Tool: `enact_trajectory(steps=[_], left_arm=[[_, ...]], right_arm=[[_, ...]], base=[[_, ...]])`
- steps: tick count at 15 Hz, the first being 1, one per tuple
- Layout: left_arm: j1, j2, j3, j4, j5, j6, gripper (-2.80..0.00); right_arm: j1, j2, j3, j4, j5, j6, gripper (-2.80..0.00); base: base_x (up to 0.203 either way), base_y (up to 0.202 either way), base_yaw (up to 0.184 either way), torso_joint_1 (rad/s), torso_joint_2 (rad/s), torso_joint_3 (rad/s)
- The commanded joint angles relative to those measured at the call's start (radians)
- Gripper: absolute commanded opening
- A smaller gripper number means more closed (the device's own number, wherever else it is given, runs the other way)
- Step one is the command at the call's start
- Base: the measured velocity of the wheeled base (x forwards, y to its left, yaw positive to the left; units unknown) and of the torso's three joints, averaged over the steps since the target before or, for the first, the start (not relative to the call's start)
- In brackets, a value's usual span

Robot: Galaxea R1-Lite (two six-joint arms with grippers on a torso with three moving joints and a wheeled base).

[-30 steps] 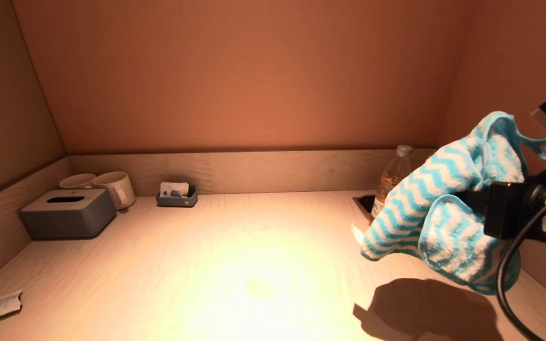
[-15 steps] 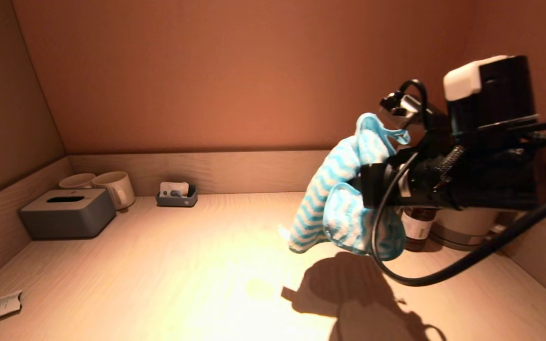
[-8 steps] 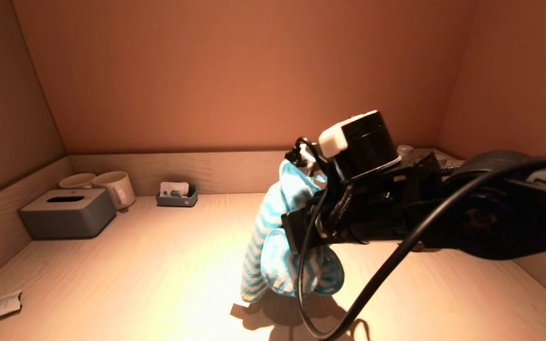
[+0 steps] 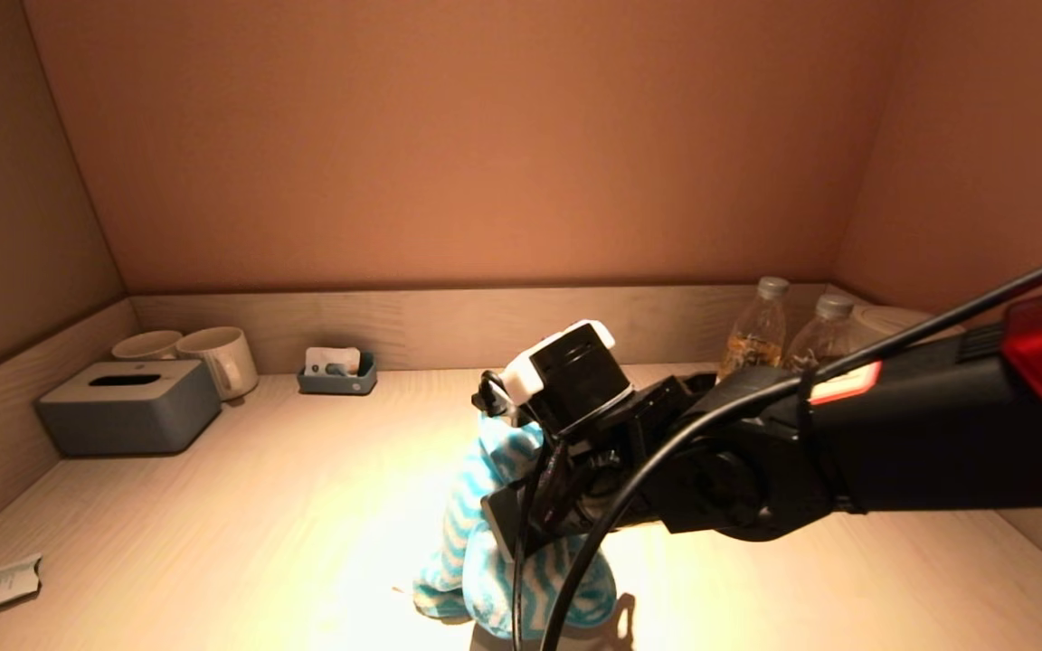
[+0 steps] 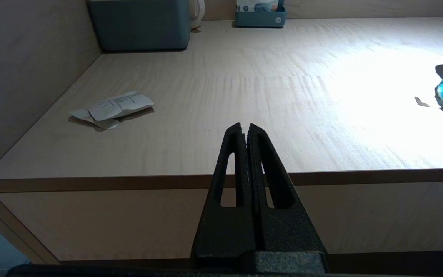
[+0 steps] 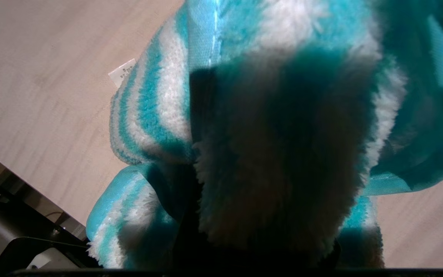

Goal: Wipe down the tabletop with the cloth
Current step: Sweep the stains on the table

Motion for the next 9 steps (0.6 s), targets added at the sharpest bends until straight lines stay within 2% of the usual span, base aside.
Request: enact_trajectory(steps=[1,4,9], left_arm=[[0.000,0.000,0.000,0.000,-0.001,-0.001,-2.80],[0.000,0.000,0.000,0.000,0.000,-0.001,-2.80],[0.000,0.000,0.000,0.000,0.000,-0.001,-2.80]], right_arm=[[0.004,0.075,-0.009,-0.002,-0.001,0.000,-2.80],[0.019,0.149,-0.011,-0.001,0.000,0.005,-2.80],[0.106,0.171,0.000,0.004,0.008,0.009,-2.80]], base=[[0.000,0.000,0.000,0.000,0.00,0.000],[0.000,0.000,0.000,0.000,0.00,0.000],[0.000,0.000,0.000,0.000,0.00,0.000]])
